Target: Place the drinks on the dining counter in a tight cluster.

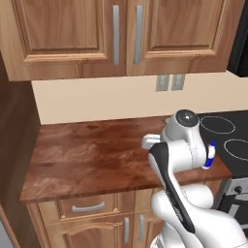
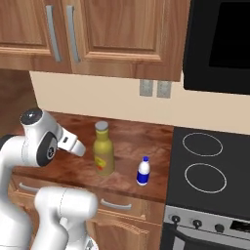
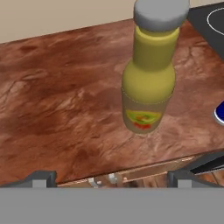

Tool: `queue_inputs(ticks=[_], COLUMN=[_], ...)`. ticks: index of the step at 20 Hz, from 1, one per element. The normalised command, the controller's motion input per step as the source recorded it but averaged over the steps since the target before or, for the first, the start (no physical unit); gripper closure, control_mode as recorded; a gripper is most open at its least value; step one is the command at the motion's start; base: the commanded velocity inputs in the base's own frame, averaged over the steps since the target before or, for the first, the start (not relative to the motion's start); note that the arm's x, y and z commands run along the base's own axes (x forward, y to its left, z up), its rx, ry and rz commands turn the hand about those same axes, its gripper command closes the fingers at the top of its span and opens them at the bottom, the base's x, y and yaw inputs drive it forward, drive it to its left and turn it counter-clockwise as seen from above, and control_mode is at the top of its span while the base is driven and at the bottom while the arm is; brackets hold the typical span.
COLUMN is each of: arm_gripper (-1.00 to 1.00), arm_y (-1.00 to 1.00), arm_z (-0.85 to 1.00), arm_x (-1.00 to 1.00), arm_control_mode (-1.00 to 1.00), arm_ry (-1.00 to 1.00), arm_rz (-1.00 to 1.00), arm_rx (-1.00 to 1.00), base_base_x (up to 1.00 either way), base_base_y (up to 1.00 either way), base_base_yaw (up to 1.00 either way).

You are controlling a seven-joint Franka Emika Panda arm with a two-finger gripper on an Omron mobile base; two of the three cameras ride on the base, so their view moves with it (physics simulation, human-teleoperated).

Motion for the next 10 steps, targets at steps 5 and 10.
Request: queue_inputs(ticks=[5,10], arm_gripper=[-1.0,-1.0], arm_y=[0.0,0.0], arm_z=[0.0,0.0], arm_x=[0.0,0.0], arm_control_mode=[1.0,1.0], arm_ry=[0.0,0.0], arm_rz=[0.0,0.0], arm_rx=[0.0,0.0], base_base_x=[0.39,0.16], base_base_y=[0.01,0.04], base_base_yaw=[0.0,0.0])
